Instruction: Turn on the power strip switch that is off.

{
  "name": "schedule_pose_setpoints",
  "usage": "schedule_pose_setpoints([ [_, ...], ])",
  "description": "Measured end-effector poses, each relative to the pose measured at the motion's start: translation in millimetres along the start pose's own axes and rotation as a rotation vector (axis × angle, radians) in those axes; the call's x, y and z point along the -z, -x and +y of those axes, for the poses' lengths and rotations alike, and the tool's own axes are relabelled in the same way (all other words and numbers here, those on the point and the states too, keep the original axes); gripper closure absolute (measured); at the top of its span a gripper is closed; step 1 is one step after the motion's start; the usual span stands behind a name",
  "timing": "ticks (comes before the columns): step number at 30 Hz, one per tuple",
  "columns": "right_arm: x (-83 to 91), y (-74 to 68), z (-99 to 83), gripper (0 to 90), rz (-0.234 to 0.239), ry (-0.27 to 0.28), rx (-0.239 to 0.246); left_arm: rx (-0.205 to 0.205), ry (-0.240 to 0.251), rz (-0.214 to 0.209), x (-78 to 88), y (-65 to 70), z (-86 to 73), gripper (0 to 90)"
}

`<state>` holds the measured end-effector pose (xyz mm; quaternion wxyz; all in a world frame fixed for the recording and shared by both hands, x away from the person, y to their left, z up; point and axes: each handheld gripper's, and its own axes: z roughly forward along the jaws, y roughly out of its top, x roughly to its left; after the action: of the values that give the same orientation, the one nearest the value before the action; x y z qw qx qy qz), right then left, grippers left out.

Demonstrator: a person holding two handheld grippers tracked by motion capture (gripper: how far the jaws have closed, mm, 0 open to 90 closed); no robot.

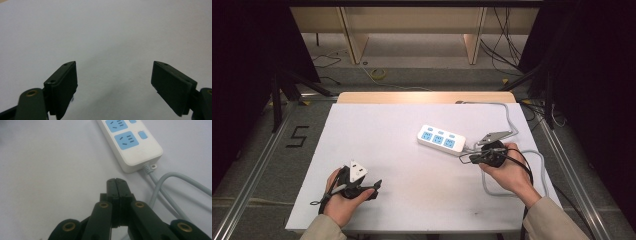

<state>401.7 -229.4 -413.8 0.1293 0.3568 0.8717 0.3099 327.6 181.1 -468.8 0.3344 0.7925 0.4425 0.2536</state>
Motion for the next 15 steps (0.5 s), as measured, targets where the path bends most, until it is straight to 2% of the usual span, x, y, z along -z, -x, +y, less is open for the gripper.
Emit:
schedule_pose_setpoints([
  [15, -8.2, 2.2, 20.8, 90.0, -0.001, -0.012, 0.01, -0.001, 0.002, 0.004, -0.2, 0.2, 0.1, 21.1],
])
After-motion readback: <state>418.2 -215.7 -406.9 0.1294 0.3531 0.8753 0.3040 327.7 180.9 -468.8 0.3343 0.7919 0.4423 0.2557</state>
